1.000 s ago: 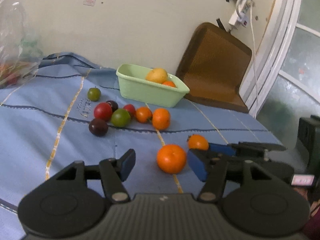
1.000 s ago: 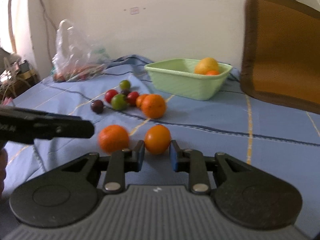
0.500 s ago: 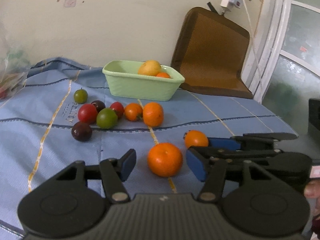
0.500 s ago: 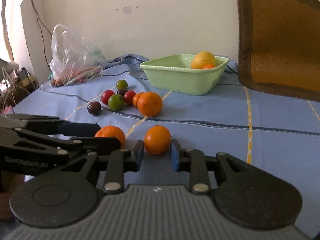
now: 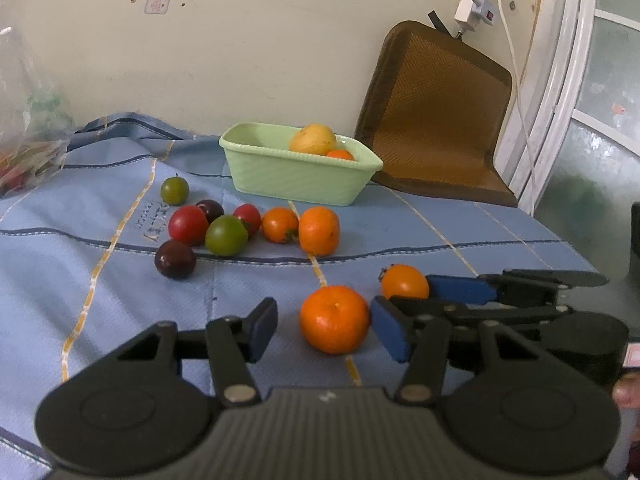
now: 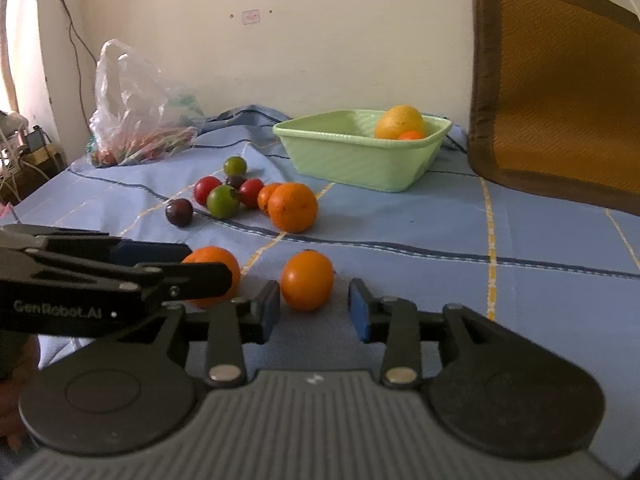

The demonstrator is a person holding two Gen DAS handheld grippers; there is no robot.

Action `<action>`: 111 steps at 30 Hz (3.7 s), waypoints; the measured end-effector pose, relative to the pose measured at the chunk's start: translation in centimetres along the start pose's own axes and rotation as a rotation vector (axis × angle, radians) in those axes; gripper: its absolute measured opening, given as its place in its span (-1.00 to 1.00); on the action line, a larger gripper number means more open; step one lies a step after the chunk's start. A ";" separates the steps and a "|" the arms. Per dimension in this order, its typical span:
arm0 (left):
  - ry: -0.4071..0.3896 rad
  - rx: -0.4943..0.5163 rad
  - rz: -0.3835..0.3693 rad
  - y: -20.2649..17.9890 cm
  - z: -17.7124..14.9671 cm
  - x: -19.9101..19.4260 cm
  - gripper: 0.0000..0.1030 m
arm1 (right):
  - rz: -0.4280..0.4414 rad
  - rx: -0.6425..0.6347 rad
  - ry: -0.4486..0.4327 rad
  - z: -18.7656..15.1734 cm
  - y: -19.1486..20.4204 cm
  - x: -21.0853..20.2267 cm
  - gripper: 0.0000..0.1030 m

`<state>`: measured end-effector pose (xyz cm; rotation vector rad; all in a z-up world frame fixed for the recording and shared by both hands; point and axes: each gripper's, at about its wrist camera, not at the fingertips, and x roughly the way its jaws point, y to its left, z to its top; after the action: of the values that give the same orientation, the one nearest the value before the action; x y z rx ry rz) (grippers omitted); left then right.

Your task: Organize fruits

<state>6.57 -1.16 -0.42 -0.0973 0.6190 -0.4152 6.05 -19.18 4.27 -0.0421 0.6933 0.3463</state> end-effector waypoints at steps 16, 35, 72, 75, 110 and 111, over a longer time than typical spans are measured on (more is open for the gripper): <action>-0.004 -0.018 -0.008 0.4 0.0 -0.1 0.00 | 0.012 0.035 -0.027 -0.1 -0.3 -0.5 -0.36; -0.002 0.020 -0.046 -0.2 0.1 0.0 -0.27 | 0.033 0.042 -0.032 -0.1 -0.5 -0.7 -0.41; -0.156 -0.198 0.047 9.6 12.5 1.4 -0.06 | 0.072 0.132 -0.274 8.8 -5.1 5.7 -0.05; -0.142 -0.236 0.100 11.4 10.0 -0.6 -0.06 | 0.136 0.130 -0.241 8.3 -3.8 4.7 -0.16; -0.013 -0.022 0.134 7.3 2.6 1.4 -0.03 | 0.274 0.132 0.309 12.4 2.8 13.4 -0.42; -0.006 -0.031 0.132 7.5 2.6 1.6 -0.02 | 0.271 0.139 0.311 12.5 2.8 13.5 -0.41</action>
<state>11.86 4.93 -0.74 -0.0868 0.6219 -0.2780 22.50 -10.59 5.54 0.1334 1.0336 0.5572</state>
